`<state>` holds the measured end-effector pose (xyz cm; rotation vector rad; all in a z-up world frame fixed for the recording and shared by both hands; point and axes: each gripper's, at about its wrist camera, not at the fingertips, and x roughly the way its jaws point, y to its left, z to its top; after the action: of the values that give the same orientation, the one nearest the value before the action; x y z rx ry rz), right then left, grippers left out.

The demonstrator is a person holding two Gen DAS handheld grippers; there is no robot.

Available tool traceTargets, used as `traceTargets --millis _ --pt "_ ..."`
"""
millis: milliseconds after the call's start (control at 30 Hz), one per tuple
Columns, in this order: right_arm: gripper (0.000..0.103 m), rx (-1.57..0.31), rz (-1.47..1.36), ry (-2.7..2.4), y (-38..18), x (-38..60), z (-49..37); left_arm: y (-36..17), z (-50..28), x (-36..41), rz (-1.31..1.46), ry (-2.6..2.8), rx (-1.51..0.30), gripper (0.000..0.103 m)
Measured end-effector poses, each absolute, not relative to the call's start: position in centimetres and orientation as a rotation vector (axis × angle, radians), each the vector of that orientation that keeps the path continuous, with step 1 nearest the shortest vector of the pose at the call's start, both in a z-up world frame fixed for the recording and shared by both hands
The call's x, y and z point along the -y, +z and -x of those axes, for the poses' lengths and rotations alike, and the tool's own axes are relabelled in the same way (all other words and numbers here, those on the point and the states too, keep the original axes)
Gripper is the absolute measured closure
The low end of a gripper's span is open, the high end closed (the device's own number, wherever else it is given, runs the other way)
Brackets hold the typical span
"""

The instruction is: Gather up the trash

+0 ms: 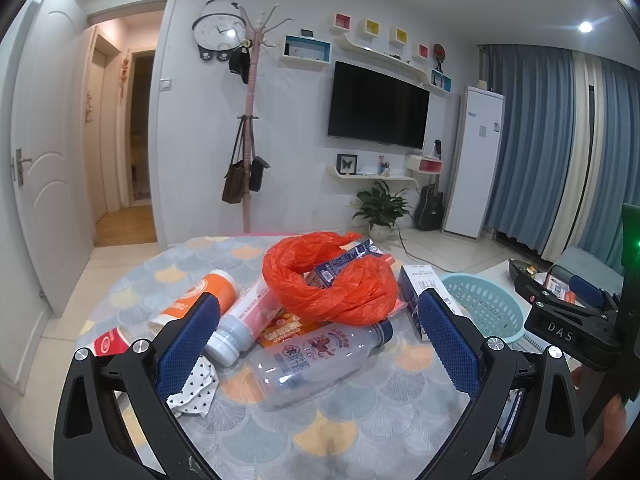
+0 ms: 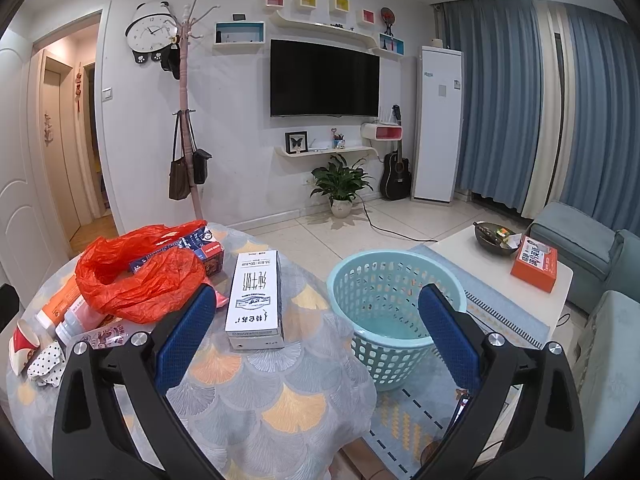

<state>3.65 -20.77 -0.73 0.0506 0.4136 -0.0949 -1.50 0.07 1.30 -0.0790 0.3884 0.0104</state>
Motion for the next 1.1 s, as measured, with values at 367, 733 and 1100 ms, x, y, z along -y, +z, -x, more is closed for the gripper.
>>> traceTargets --millis 367,733,1100 --pt "0.027 -0.425 -0.071 -0.054 -0.7 21.0 -5.0 1.9 -2.5 -3.8 0.179 -0.061 -0.51 0.007" --pt "0.037 -0.568 -0.091 0.075 -2.6 20.1 -12.2 -1.1 -13.6 -5.8 0.234 -0.105 -0.762 0.02" --pt "0.035 -0.745 -0.105 0.122 -6.5 18.7 -17.4 -4.7 -18.0 -5.1 0.179 -0.058 -0.882 0.048"
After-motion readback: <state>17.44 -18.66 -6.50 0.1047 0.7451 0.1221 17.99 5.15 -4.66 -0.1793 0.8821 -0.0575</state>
